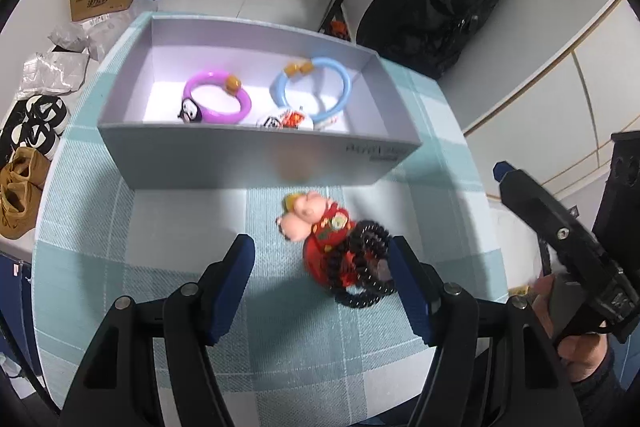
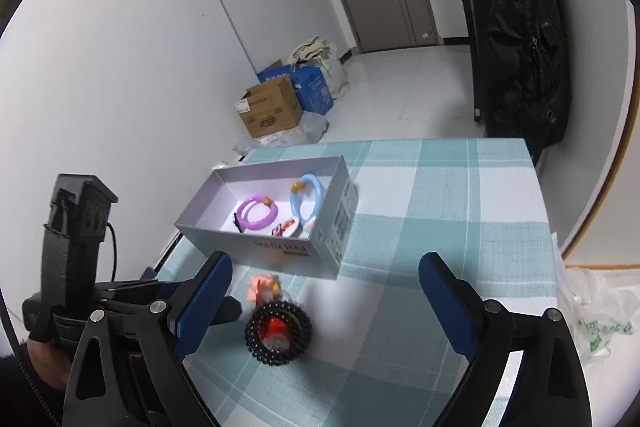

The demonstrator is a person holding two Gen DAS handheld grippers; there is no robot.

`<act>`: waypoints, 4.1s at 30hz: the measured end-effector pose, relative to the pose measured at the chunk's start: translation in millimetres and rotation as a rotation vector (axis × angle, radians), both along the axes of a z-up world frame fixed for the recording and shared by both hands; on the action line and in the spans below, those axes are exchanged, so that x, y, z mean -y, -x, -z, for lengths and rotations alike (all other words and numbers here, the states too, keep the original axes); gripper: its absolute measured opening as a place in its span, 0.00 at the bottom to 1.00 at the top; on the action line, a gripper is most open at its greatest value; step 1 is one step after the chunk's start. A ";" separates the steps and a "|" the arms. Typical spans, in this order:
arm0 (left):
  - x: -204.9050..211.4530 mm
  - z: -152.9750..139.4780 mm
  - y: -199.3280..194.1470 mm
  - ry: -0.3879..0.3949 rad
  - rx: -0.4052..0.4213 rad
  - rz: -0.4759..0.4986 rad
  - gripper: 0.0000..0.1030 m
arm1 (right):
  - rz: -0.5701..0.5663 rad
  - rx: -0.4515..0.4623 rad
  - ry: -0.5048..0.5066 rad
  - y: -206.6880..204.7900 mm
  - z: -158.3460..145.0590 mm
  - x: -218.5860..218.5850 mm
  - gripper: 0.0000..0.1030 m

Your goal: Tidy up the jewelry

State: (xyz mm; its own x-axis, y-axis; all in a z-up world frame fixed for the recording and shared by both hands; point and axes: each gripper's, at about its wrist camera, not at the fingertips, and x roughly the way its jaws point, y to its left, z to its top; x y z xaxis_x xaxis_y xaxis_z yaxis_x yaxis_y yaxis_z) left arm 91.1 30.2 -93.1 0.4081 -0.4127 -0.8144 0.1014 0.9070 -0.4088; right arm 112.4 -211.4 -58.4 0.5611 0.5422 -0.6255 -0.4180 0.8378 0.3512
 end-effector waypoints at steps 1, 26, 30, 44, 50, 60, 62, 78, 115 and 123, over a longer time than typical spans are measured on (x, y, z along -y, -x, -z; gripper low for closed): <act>0.2 0.3 1.3 -0.003 0.001 0.001 0.62 | -0.010 -0.006 -0.005 -0.2 0.6 -0.4 0.92; -61.9 -2.1 10.2 0.123 0.010 -0.143 0.62 | -0.250 -0.135 0.101 -9.1 48.1 -77.1 0.67; -62.0 -1.4 6.9 0.130 0.007 -0.141 0.62 | -0.273 -0.121 0.166 -11.0 54.7 -89.6 0.55; -63.6 5.5 -0.4 0.167 -0.039 -0.149 0.62 | -0.241 -0.077 0.223 -7.9 53.1 -90.0 0.15; -55.2 5.3 -3.5 0.168 -0.040 -0.134 0.62 | -0.216 -0.084 0.162 -9.4 44.9 -78.5 0.15; -29.2 3.6 -7.4 0.126 -0.029 -0.070 0.62 | -0.155 -0.095 0.080 -15.1 30.3 -55.8 0.15; -24.1 3.4 -8.2 0.115 -0.022 -0.054 0.62 | -0.148 -0.100 0.065 -14.3 28.5 -49.4 0.15; 8.5 12.8 -14.1 -0.040 0.009 0.013 0.42 | -0.099 -0.088 0.014 -13.7 12.9 -15.4 0.15; 15.2 0.6 -12.4 -0.020 0.068 0.044 0.16 | -0.075 -0.084 -0.020 -12.5 9.2 -3.2 0.15; 5.2 -25.3 0.5 0.024 0.151 0.031 0.16 | -0.086 -0.083 -0.095 -15.7 2.1 -11.3 0.15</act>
State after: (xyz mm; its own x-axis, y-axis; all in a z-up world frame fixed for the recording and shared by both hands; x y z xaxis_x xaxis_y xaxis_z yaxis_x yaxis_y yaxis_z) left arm 90.6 25.1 -67.8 0.5117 -0.4457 -0.7345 0.1914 0.8926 -0.4082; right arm 128.0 -200.1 -60.5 0.4590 0.6450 -0.6109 -0.4530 0.7615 0.4636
